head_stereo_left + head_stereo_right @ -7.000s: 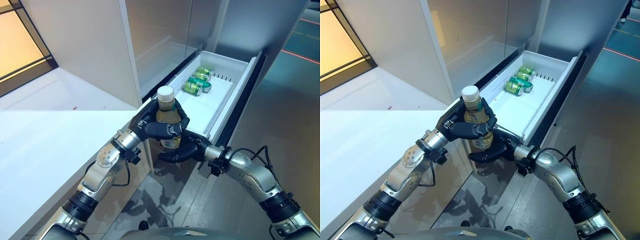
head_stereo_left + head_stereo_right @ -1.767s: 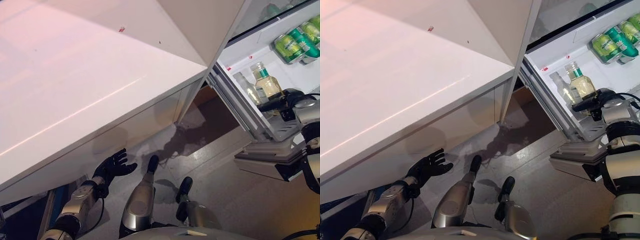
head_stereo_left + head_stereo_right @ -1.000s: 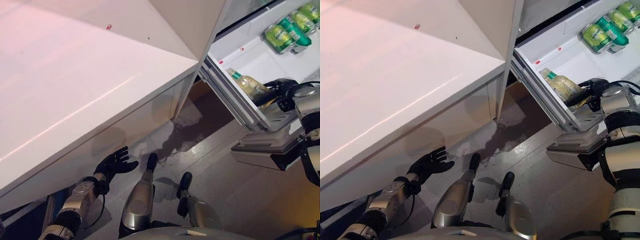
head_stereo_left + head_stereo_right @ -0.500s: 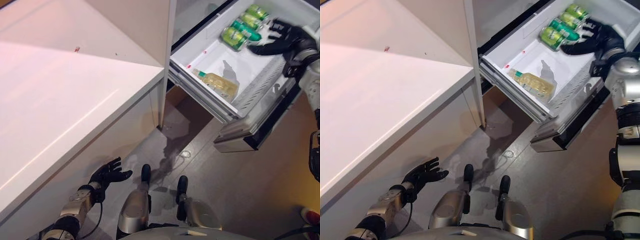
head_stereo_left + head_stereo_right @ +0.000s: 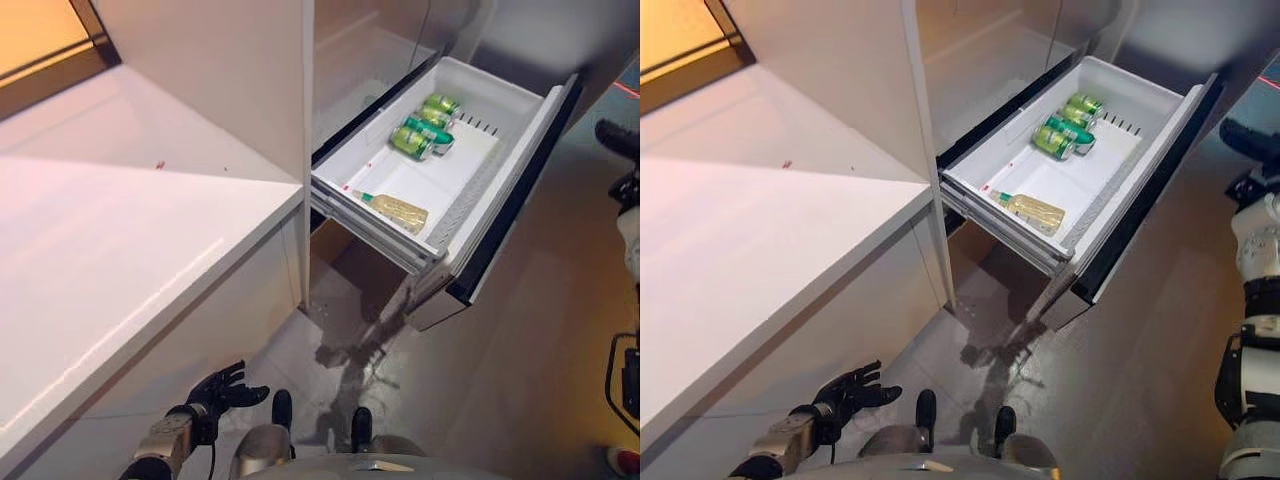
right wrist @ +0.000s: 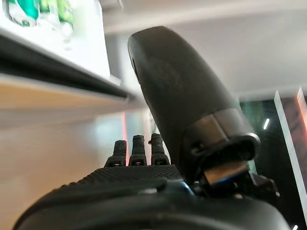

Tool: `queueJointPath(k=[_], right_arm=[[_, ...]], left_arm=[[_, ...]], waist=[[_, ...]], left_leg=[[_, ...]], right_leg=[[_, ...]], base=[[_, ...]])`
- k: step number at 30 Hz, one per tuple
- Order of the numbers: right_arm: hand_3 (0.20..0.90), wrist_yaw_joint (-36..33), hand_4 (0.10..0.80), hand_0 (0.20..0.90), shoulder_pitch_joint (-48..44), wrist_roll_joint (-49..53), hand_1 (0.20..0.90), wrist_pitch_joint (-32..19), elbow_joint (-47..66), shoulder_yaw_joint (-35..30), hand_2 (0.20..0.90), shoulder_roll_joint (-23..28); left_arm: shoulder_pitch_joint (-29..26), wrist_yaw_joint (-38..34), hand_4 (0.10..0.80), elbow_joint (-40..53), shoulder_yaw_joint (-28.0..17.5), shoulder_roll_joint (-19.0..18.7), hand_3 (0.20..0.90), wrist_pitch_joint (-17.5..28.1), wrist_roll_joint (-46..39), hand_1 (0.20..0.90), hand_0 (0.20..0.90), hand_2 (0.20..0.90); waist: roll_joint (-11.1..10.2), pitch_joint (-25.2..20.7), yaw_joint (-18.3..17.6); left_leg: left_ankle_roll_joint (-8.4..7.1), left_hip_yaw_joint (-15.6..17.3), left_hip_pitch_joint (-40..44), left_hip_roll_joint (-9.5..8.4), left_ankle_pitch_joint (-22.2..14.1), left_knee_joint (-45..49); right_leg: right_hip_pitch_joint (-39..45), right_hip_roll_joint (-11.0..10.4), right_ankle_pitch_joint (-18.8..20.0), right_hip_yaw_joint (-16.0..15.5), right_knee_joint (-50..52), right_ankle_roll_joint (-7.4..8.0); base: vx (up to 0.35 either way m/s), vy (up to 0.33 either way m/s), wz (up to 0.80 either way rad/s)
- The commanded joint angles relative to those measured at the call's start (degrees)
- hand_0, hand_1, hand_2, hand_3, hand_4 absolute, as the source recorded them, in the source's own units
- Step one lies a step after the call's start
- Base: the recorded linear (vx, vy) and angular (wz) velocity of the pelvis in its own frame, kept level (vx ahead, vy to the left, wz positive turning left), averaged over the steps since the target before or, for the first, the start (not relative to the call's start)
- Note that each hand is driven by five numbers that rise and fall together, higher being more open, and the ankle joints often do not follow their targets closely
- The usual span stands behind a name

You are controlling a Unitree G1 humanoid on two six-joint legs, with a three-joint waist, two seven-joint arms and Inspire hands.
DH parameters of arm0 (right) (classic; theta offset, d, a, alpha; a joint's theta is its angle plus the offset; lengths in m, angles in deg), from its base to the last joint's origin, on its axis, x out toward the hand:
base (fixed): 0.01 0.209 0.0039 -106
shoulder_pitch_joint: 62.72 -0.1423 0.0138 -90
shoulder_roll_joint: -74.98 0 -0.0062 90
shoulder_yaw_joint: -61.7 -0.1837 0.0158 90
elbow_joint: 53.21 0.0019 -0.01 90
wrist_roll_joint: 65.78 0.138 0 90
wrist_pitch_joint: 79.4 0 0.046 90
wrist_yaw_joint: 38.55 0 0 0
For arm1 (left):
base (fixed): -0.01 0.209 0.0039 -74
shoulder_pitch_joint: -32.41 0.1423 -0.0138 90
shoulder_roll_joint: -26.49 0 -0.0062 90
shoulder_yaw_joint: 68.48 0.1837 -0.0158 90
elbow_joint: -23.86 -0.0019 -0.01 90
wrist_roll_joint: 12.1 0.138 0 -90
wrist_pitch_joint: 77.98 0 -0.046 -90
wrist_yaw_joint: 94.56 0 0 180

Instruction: Put drinks into fridge and close the fridge

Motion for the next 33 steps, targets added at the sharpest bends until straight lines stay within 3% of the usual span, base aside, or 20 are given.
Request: queueJointPath(k=[1, 9, 16, 27, 33], right_arm=[[0.9, 0.5, 0.8, 0.9, -1.5, 3.4, 0.9, -8.4, 3.3, -1.4, 0.9, 2.2], [0.9, 3.3, 0.8, 0.9, 0.2, 9.2, 0.9, -10.4, 2.6, -3.3, 0.9, -0.9], [0.9, 10.8, 0.8, 0.9, -0.1, 13.3, 0.9, -7.0, 2.1, -2.1, 0.9, -1.4], [0.9, 19.8, 0.8, 0.9, -4.1, 14.1, 0.9, -6.5, 4.0, 1.2, 0.9, -1.7], [0.9, 26.3, 0.8, 0.9, -6.5, 14.2, 0.9, -9.0, 6.7, 3.4, 0.9, -1.9]], left_arm=[[0.7, -0.8, 0.8, -2.4, 3.5, -0.8, 0.9, 0.0, 2.2, 0.9, 0.9, 0.9], [0.2, -4.3, 0.8, -0.8, 4.1, -0.2, 0.9, -0.4, 1.2, 0.9, 0.9, 0.9], [1.4, -6.3, 0.8, 0.2, 2.5, -0.4, 0.9, 0.5, -0.8, 0.9, 0.9, 0.9], [1.5, -5.8, 0.8, 2.5, 2.1, 0.0, 0.9, 2.3, -3.7, 0.9, 0.9, 0.9], [2.0, -5.9, 0.8, 3.9, 2.3, -0.1, 0.9, 2.6, -5.1, 0.9, 0.9, 0.9]], waist=[[-0.2, -3.6, 2.0], [0.9, 2.4, 3.3], [1.4, 5.7, 4.2], [2.1, 9.2, 5.5], [2.8, 10.2, 6.4]], left_leg=[[4.54, -0.4, -3.6, -4.24, -16.4, 16.8], [7.21, -1.6, -13.0, -6.13, -23.6, 33.6], [7.85, -1.6, -19.5, -6.42, -28.0, 45.3], [7.4, -2.9, -24.3, -6.59, -27.2, 48.8], [6.91, -3.6, -25.5, -6.7, -26.0, 48.7]], right_leg=[[-6.5, -0.7, -8.0, -1.6, 16.2, -0.73], [-14.0, -2.8, -14.8, -3.4, 33.7, -4.21], [-20.7, -4.0, -20.2, -4.1, 46.5, -6.83], [-25.4, -3.6, -21.2, -4.7, 51.4, -8.06], [-26.5, -3.8, -21.5, -5.4, 52.8, -8.47]], base=[[0.03, -0.014, 0.02], [-0.046, 0.004, 0.21], [-0.044, -0.011, 0.12], [-0.033, -0.044, 0.04], [-0.02, -0.016, 0.08]])
